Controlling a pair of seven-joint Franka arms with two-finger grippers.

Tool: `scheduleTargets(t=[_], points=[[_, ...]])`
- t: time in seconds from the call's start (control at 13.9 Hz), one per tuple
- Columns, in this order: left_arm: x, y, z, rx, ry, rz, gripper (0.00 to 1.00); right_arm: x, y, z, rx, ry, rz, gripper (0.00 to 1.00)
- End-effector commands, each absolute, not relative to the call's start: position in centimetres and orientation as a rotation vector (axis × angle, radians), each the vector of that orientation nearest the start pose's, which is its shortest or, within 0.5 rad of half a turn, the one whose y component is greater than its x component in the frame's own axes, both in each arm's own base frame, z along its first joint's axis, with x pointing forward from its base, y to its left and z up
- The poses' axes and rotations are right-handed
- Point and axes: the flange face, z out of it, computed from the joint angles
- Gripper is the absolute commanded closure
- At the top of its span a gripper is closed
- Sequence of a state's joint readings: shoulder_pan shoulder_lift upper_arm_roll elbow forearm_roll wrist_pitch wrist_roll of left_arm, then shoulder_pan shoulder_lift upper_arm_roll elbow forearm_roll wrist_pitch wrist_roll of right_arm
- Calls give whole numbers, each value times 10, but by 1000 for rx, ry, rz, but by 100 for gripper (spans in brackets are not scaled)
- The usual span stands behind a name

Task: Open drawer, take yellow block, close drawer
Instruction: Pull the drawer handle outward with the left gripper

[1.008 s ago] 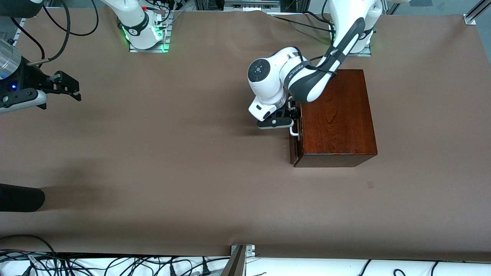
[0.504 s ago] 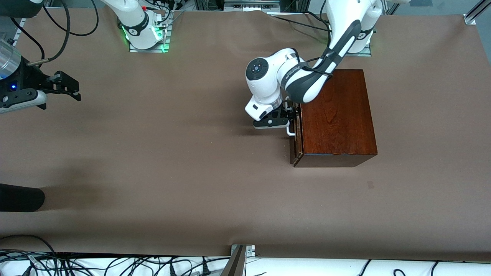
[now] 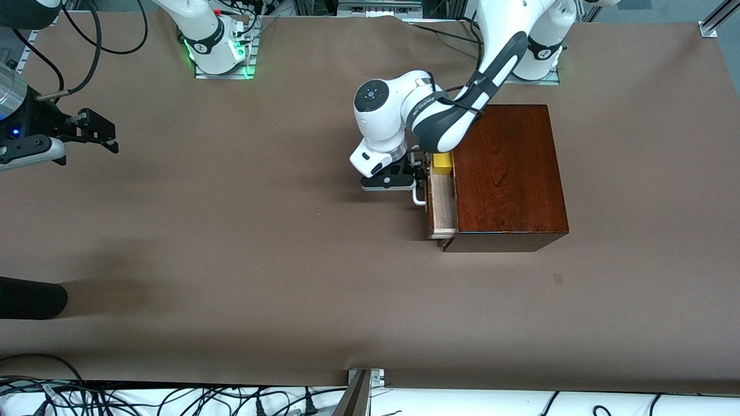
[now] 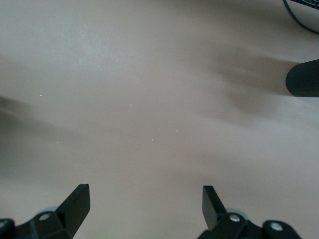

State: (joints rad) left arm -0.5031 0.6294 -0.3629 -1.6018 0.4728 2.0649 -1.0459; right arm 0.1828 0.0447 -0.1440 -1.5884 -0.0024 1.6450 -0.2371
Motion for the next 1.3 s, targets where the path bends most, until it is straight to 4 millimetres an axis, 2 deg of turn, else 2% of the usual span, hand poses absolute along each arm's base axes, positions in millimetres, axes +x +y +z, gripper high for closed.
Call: scheduleTargets(t=[0.0,0.29,0.43,0.58,0.79,1.08,1.22], points=[[490,-514,259,-3043,-28,-174,0,575,23,600,-3111,-426,-42,0],[495,-517,268,-3064,-39,-198,0,575,23,600,-3110,-429,-40,0],[481,-529,267,-3061,-22,-197,0,575,23,600,-3110,-429,-42,0],[476,-529,264,-3050,-98,-190,0,575,22,600,-3111,-427,-42,0],[469,-535,266,-3037,-98,-182,0,576,21,601,-3111,-424,-45,0],[471,-535,277,-3046,-139,-198,0,576,22,601,-3111,-427,-49,0],[468,-525,281,-2965,-136,-157,0,576,22,601,-3111,-427,-54,0]])
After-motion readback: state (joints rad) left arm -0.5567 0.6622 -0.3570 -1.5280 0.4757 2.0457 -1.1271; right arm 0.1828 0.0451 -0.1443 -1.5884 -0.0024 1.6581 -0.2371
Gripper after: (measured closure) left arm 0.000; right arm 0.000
